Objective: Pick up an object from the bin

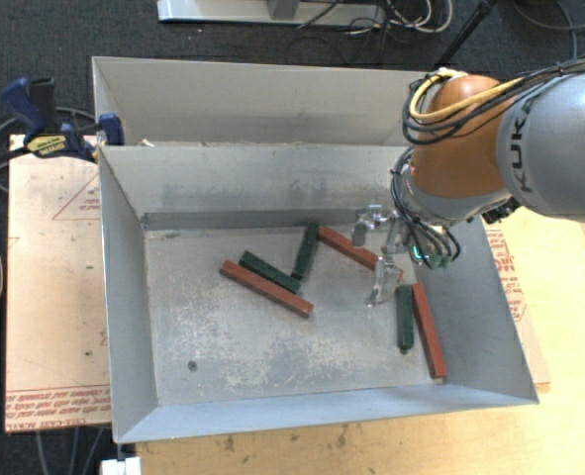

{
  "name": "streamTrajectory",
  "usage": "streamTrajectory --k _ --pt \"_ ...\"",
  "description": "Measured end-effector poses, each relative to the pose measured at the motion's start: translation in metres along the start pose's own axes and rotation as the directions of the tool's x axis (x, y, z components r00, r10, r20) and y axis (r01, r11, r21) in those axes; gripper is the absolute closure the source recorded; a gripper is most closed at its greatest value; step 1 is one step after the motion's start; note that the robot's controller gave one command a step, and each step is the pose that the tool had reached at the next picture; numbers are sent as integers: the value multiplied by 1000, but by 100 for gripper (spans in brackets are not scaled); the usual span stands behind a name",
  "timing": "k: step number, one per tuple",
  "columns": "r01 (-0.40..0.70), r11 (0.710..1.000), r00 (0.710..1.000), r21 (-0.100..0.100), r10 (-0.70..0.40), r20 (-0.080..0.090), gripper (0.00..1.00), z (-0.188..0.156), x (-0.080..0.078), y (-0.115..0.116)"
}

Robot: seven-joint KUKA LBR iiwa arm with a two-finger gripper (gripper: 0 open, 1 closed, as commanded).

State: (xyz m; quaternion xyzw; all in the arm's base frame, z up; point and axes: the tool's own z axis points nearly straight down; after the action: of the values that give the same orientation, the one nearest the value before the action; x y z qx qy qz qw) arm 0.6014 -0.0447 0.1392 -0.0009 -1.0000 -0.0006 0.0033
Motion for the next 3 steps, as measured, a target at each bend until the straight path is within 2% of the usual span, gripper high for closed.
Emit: streamTrajectory --k 1,3 --pt "-114 993 993 1 114 6 0 73 -33 -45" --pt "-111 994 994 0 111 10 0 72 -35 -44"
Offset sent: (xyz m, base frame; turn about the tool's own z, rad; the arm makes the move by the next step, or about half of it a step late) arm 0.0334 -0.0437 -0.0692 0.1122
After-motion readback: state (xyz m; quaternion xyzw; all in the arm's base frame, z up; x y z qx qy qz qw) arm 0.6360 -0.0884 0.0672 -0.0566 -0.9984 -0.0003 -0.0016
